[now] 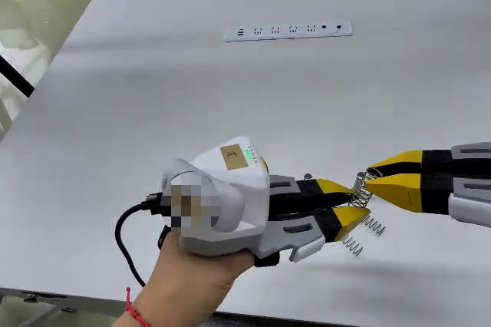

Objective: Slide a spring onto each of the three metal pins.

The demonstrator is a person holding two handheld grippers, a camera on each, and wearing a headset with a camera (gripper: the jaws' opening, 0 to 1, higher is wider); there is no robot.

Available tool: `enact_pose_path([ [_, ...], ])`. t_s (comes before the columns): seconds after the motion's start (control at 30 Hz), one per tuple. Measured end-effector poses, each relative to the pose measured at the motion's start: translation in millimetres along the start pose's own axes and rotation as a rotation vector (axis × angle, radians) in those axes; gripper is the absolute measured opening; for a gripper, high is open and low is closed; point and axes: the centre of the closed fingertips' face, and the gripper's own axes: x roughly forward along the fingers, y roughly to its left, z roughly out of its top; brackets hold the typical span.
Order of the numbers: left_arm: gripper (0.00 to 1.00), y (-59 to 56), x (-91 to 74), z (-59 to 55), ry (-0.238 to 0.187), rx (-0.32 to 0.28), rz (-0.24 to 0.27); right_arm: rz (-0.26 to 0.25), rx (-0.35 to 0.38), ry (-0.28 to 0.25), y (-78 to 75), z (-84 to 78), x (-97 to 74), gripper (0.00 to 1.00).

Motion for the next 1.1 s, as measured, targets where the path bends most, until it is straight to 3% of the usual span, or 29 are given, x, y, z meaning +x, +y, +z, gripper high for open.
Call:
enact_pose_path([
  [0.9,0.10,-5.3,0.6,-2.8,-0.008,-0.002,-0.013,0.037,-0.182,0.128,9.4,-5.2,4.3,0.14],
  [1.0,0.10,-6.1,0.7,-4.1,0.000,0.003,-0.017,0.053,-0.231,0.173,9.1,-3.2,0.8,0.21],
  [1.1,0.10,-6.1,1.8,-6.4,0.015,0.012,-0.020,0.090,-0.330,0.284,7.8,-5.3,-3.8,0.23],
])
